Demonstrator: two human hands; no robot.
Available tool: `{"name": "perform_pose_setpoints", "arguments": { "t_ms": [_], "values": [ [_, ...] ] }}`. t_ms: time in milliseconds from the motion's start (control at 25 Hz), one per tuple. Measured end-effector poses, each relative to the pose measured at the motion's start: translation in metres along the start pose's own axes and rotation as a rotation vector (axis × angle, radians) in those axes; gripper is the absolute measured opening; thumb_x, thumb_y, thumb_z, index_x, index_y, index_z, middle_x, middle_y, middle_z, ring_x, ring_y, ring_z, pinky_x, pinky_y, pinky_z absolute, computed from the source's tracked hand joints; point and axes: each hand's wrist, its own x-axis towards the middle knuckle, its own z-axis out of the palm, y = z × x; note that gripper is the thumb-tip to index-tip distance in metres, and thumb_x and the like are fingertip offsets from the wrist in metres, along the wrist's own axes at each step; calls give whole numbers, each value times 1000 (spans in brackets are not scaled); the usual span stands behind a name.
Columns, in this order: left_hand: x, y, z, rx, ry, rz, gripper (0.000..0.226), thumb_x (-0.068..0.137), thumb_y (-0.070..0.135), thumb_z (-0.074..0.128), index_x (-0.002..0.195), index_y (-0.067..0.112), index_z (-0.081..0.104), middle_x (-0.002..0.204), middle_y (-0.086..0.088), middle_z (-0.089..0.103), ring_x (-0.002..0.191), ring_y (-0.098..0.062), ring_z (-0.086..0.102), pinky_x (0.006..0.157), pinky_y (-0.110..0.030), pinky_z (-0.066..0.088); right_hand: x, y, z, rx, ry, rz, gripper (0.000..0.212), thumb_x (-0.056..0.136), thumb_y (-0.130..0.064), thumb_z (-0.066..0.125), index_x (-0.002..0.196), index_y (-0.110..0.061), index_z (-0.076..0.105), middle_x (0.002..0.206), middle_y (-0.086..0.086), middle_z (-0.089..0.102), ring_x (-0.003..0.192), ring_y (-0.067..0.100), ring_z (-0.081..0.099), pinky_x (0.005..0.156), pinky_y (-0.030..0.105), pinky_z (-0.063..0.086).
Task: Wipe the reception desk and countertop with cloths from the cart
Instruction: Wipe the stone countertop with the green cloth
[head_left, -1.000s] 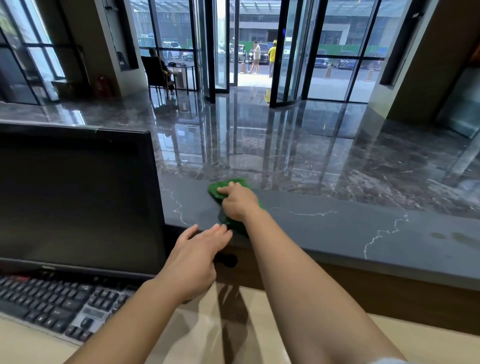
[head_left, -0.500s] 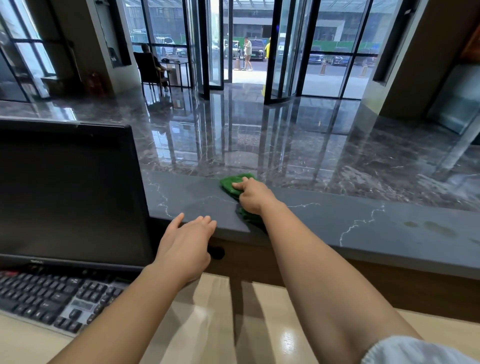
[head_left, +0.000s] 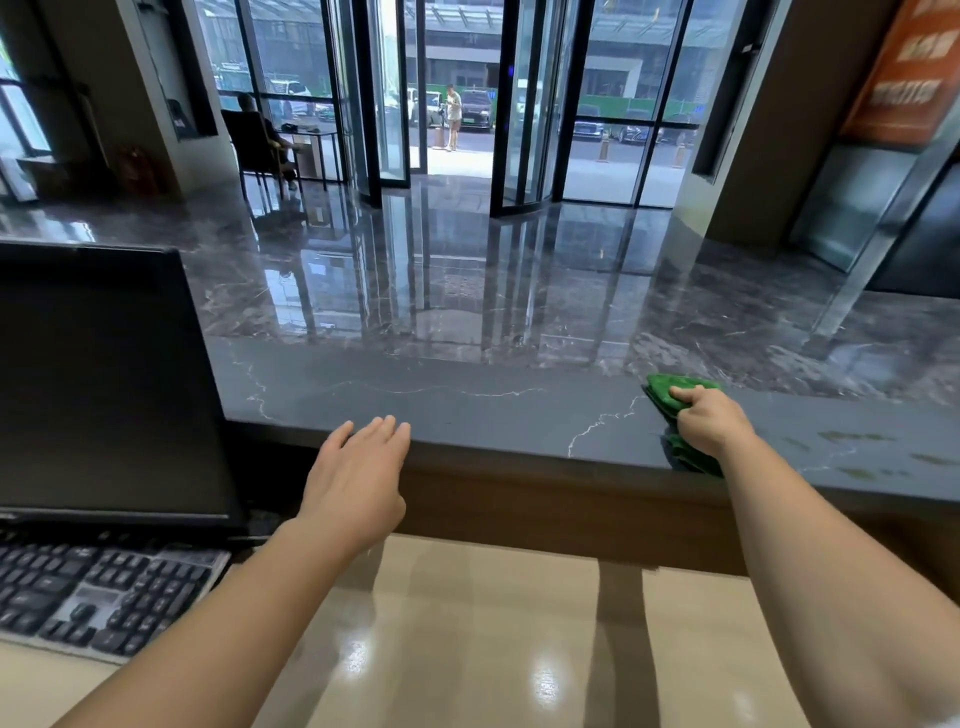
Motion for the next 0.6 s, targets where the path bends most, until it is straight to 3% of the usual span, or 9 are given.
{"name": "perform_pose_setpoints", "arguments": {
  "t_ms": [200, 360, 440, 520, 560, 600],
  "values": [
    [-18, -9, 9, -128, 87, -44, 63, 91, 13, 46, 150, 23, 28, 156, 4, 28, 145, -14, 20, 117, -31, 17, -33, -20, 19, 29, 89, 11, 59, 90, 1, 40, 143, -25, 48, 151, 6, 42, 131, 32, 45, 99, 36, 43],
    [-40, -29, 26, -440, 100, -293, 56, 89, 6, 45, 141, 26, 47, 144, 0, 47, 134, -23, 40, 111, -35, 32, -86, -73, 65, 4, 127, -190, 54, 93, -8, 40, 144, -24, 45, 156, 8, 32, 143, 26, 30, 118, 37, 22],
    [-48, -44, 37, -594, 63, -409, 56, 86, 8, 44, 136, 31, 52, 131, -2, 59, 109, -29, 58, 95, -38, 48, -111, -106, 90, 15, 136, -332, 53, 95, -11, 40, 146, -24, 42, 159, 7, 26, 147, 22, 21, 122, 35, 11],
    [-54, -57, 42, -773, 49, -488, 55, 86, 5, 44, 135, 28, 54, 110, 5, 66, 76, -21, 63, 68, -30, 51, -132, -142, 111, 36, 118, -472, 54, 95, -11, 40, 147, -25, 40, 161, 7, 20, 149, 20, 14, 122, 33, 6],
    [-54, -61, 43, -883, 54, -524, 53, 88, 1, 44, 135, 22, 54, 104, 10, 64, 74, -17, 62, 64, -26, 48, -141, -160, 122, 37, 100, -551, 55, 95, -10, 41, 147, -26, 39, 161, 7, 18, 150, 20, 12, 122, 33, 4],
    [-54, -66, 42, -1005, 63, -563, 51, 90, -3, 45, 136, 16, 53, 110, 8, 64, 84, -15, 63, 70, -23, 46, -147, -179, 132, 26, 72, -636, 56, 95, -10, 41, 148, -26, 39, 162, 8, 16, 150, 21, 11, 122, 34, 3]
  ]
}}
